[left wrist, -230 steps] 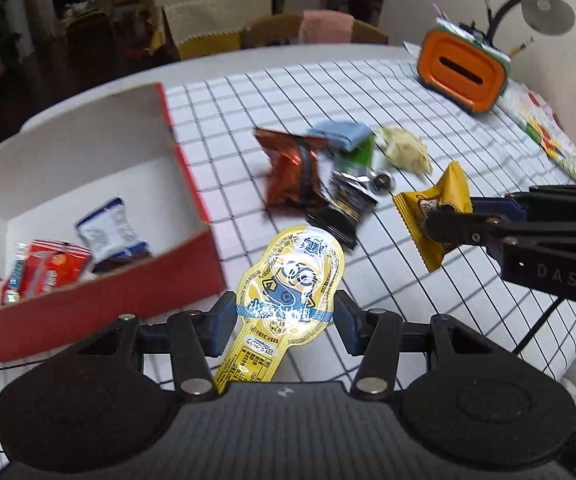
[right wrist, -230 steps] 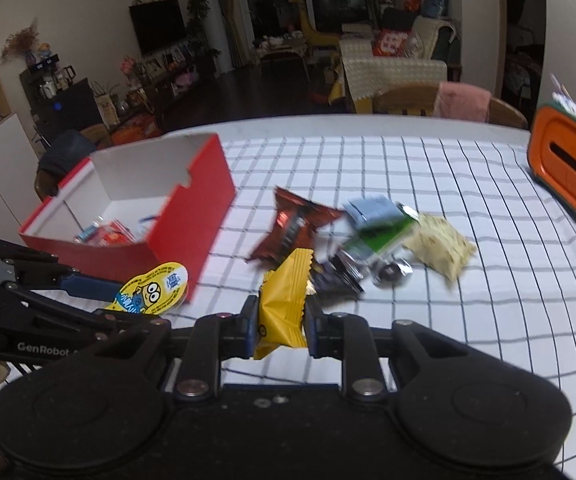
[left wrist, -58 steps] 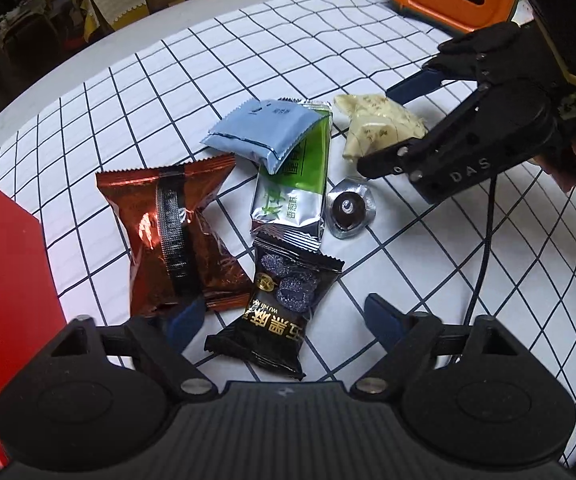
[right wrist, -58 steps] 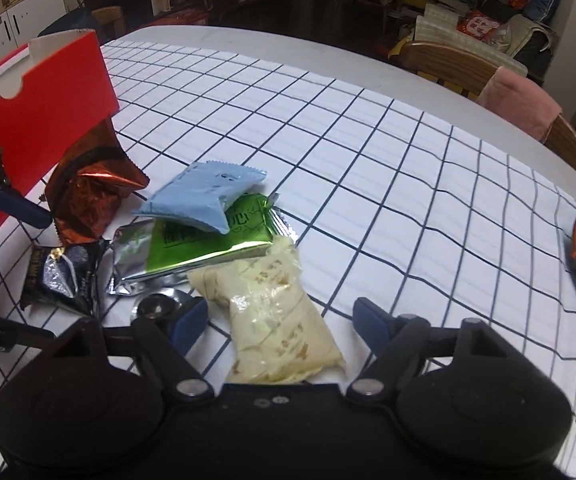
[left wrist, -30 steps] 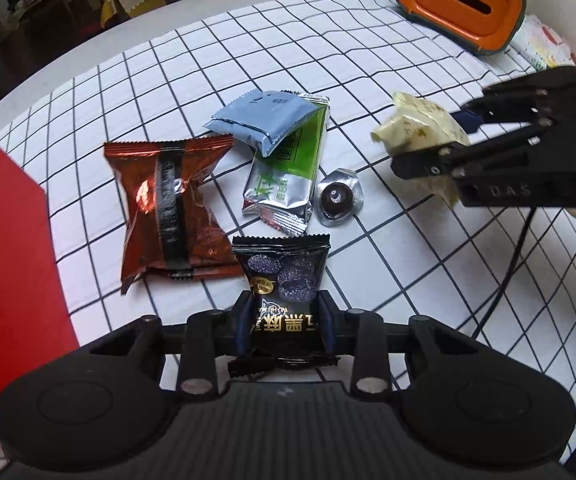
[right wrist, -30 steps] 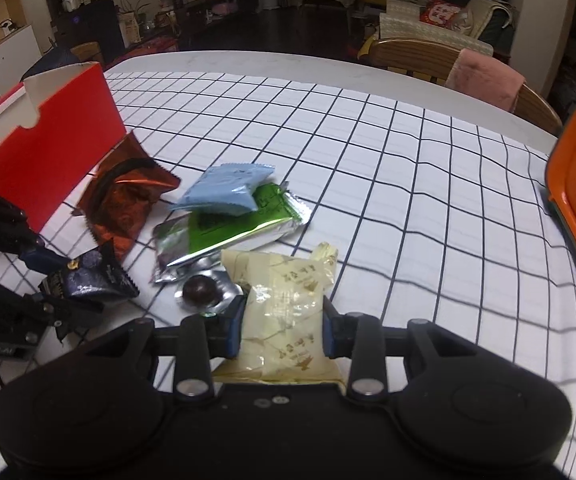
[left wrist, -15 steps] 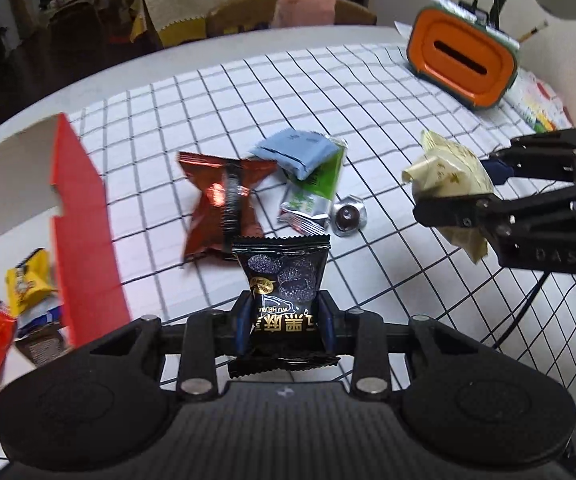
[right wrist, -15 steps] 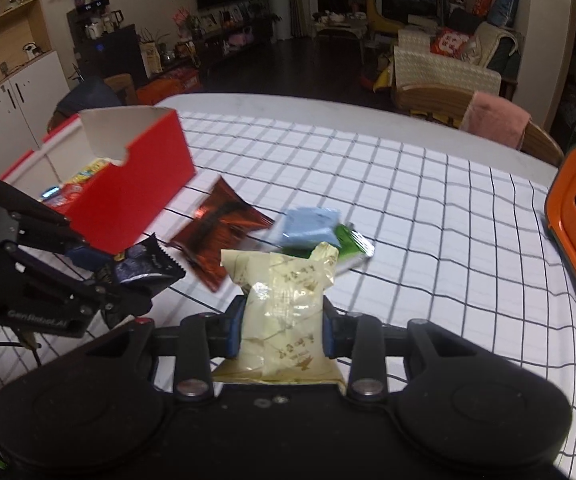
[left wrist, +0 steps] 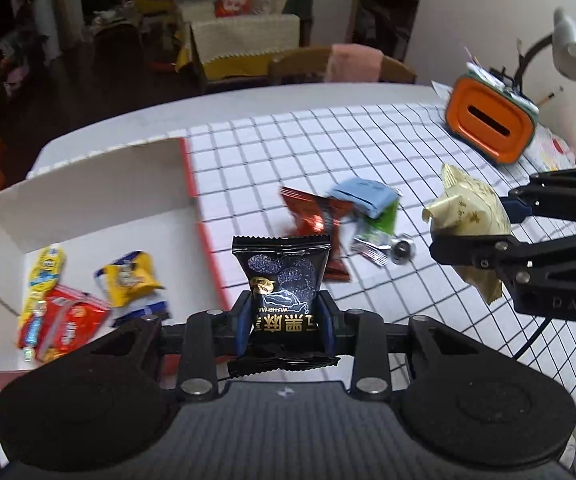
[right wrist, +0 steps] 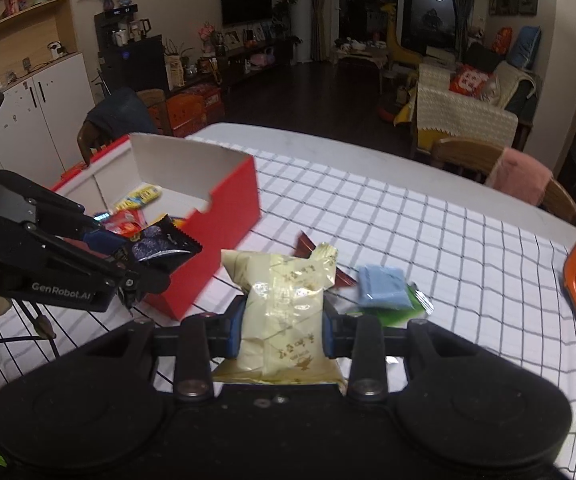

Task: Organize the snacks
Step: 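Carry the black packet and cream bag over the red box and release both, then withdraw both tools from the box back toward the remaining snacks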

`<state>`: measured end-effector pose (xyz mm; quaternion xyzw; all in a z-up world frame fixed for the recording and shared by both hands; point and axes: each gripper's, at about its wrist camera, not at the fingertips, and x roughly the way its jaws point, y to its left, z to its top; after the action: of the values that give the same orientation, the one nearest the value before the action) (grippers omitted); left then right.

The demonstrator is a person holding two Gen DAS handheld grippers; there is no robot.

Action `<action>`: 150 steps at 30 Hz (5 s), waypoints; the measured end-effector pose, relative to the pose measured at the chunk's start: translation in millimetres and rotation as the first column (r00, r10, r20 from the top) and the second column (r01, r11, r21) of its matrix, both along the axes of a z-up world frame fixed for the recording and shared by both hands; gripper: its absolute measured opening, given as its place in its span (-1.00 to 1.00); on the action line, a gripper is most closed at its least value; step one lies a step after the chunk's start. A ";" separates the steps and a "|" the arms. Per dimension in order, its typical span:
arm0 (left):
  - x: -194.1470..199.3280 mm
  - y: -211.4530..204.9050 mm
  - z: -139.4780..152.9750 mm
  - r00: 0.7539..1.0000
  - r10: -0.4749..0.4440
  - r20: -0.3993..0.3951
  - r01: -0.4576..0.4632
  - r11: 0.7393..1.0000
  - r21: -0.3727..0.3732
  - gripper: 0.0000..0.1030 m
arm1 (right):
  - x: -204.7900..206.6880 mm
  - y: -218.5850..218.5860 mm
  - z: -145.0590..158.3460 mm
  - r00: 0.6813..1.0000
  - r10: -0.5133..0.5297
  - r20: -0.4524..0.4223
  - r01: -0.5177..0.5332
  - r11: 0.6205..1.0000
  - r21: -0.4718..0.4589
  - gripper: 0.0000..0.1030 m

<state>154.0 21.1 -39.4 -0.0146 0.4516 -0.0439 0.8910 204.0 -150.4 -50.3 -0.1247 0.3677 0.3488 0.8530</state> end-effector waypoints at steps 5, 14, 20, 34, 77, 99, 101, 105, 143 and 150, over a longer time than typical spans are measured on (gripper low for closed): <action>-9.2 33.2 12.7 0.999 0.045 0.028 -0.045 0.999 0.000 -0.36 | -10.1 32.5 10.9 1.000 0.021 0.019 -0.021 1.000 0.003 -0.33; -22.3 93.4 22.7 0.993 0.105 0.059 -0.105 0.994 0.004 -0.35 | -17.4 96.6 20.0 0.998 0.053 0.043 -0.053 0.999 -0.007 -0.33; -26.1 131.9 22.0 0.989 0.137 0.062 -0.138 0.990 0.013 -0.36 | -18.8 135.3 17.2 0.997 0.060 0.043 -0.059 0.998 -0.015 -0.33; 3.5 209.7 -3.0 0.974 0.225 -0.028 -0.224 0.974 0.025 -0.35 | 11.0 205.3 -12.9 1.000 0.014 -0.010 -0.015 0.997 -0.075 -0.33; 49.1 214.9 -47.1 0.958 0.196 -0.211 -0.173 0.977 0.124 -0.03 | 48.3 255.2 -67.7 0.988 0.038 -0.152 -0.064 0.983 -0.170 -0.05; 0.9 169.8 11.2 0.992 0.126 -0.030 -0.123 0.989 0.082 0.47 | 7.5 187.9 0.6 0.995 -0.016 -0.096 0.020 0.999 0.049 0.60; -1.6 162.5 14.7 0.993 0.113 -0.014 -0.112 0.991 0.074 0.52 | 4.6 178.2 4.7 0.995 -0.024 -0.093 0.030 0.997 0.068 0.66; -7.9 143.6 21.8 0.993 0.110 0.039 -0.113 0.989 0.091 0.55 | -1.9 155.7 10.1 0.995 -0.047 -0.090 0.056 0.994 0.099 0.77; 52.2 -114.8 -38.7 0.970 -0.244 0.008 0.244 0.970 0.018 0.67 | 42.9 -125.2 -53.2 0.960 -0.258 -0.108 0.257 0.966 -0.018 0.97; 68.9 -139.5 -58.6 0.967 -0.254 -0.011 0.254 0.966 0.041 0.67 | 86.9 -132.8 -63.0 0.968 -0.225 -0.111 0.224 0.974 -0.029 0.95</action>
<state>222.8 -118.4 -98.0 0.0621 0.4530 -0.1482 0.8769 290.9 -283.3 -113.3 -0.0689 0.4302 0.2536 0.8636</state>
